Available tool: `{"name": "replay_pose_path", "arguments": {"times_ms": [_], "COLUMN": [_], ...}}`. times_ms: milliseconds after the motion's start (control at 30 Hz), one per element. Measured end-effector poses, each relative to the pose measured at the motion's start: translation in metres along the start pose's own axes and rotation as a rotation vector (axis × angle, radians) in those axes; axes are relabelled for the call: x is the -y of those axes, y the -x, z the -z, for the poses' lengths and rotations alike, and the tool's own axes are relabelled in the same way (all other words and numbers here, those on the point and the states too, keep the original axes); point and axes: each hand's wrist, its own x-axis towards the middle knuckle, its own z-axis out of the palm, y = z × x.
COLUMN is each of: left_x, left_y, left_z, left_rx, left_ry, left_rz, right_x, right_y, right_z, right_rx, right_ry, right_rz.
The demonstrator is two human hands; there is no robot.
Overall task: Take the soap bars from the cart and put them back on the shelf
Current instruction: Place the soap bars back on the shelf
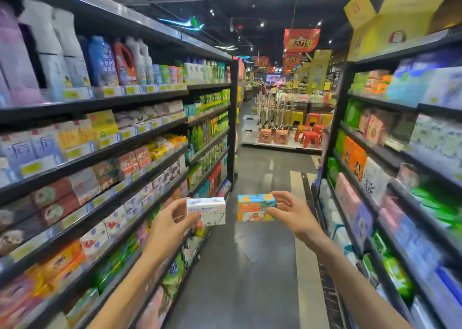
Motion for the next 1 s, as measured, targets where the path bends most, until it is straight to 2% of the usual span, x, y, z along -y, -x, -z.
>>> {"name": "replay_pose_path", "arguments": {"times_ms": [167,300,533,667,800,900,1000], "left_x": [0.038,0.074,0.118,0.139,0.144,0.152,0.161], "left_y": [-0.084,-0.135,-0.2,-0.22,-0.221,-0.212,-0.202], "left_z": [0.008,0.024,0.06,0.089,0.112,0.132,0.15], "left_rx": [-0.024,-0.115,-0.37,-0.569,-0.738,-0.854,-0.93], "left_ry": [-0.017,-0.038,-0.106,-0.176,-0.246,-0.375,-0.409], "left_rz": [0.016,0.069,0.156,0.234,0.307,0.363,0.42], "right_x": [-0.022,-0.044,-0.081,-0.085,-0.08,-0.075,-0.071], "right_y": [-0.098,-0.179,-0.332,-0.407,-0.447,-0.457,-0.457], "right_z": [-0.024,-0.06,-0.15,-0.218,-0.29,-0.338,-0.38], "right_rx": [0.053,0.151,0.448,0.677,0.838,0.927,1.008], "right_ry": [0.007,-0.024,-0.037,-0.047,-0.079,-0.125,-0.138], "right_rz": [0.017,0.035,0.118,0.166,0.202,0.233,0.276]}}
